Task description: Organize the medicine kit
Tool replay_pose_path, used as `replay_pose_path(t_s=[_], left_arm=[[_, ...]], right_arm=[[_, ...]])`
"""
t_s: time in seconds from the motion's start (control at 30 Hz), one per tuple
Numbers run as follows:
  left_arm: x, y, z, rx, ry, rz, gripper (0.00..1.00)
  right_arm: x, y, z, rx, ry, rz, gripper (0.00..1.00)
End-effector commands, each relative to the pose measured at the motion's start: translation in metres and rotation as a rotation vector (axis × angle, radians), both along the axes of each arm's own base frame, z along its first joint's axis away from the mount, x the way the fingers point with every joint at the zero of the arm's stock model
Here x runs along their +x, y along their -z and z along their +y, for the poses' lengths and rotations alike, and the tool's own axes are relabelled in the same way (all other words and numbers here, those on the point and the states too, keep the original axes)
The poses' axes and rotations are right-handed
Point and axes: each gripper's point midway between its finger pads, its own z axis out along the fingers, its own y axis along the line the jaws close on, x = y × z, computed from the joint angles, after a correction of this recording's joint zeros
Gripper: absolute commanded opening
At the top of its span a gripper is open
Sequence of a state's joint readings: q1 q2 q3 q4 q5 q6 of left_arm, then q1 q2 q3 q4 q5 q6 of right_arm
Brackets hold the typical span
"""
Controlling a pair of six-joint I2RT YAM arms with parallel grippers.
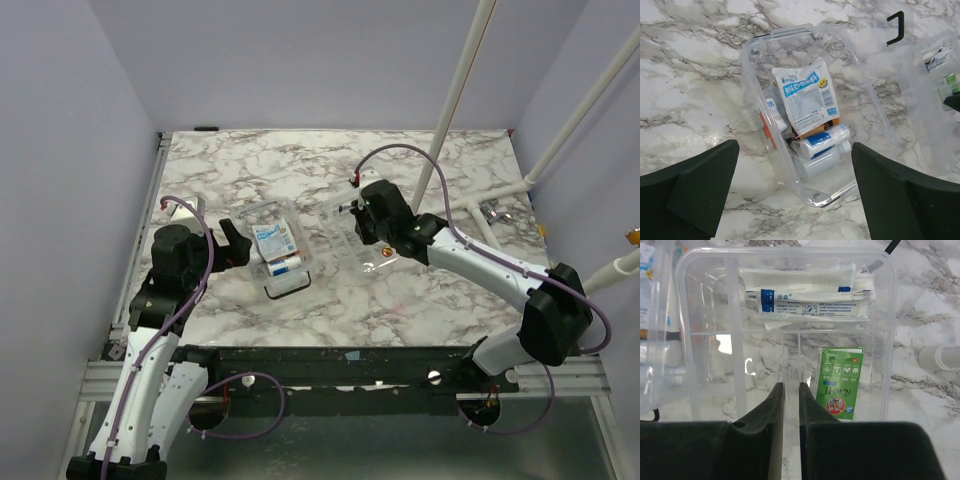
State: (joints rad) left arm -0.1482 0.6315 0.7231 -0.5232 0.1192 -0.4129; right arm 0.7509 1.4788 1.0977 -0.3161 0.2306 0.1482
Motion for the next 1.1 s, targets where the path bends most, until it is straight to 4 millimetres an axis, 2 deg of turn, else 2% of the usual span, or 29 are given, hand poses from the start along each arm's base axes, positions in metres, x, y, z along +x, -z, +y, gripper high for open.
replay_pose_path(t_s=[0.0, 0.37, 0.53, 0.77, 1.07], left_arm=[[0.0, -0.005, 0.013, 0.021, -0.075, -0.009, 0.99], [0.001, -0.006, 0.025, -0.001, -0.178, -0.007, 0.99], [0.001, -0.005, 0.031, 0.002, -0.214, 0.003, 0.99], [0.0, -0.003, 0.038, -0.002, -0.265, 0.003, 0.99], [-0.003, 0.0, 0.056, -0.004, -0.39, 0.014, 0.99]], right_arm=[[0.011, -0.038, 0.009, 0.062, 0.025, -0.035, 0.01], [0.015, -0.059, 0.052, 0.125, 0.014, -0.007, 0.01], [0.016, -0.069, 0.078, 0.182, 0.013, -0.001, 0.01], [0.008, -0.065, 0.123, 0.142, -0.007, 0.02, 0.01], [0.007, -0.056, 0.165, 0.196, 0.02, 0.083, 0.01]])
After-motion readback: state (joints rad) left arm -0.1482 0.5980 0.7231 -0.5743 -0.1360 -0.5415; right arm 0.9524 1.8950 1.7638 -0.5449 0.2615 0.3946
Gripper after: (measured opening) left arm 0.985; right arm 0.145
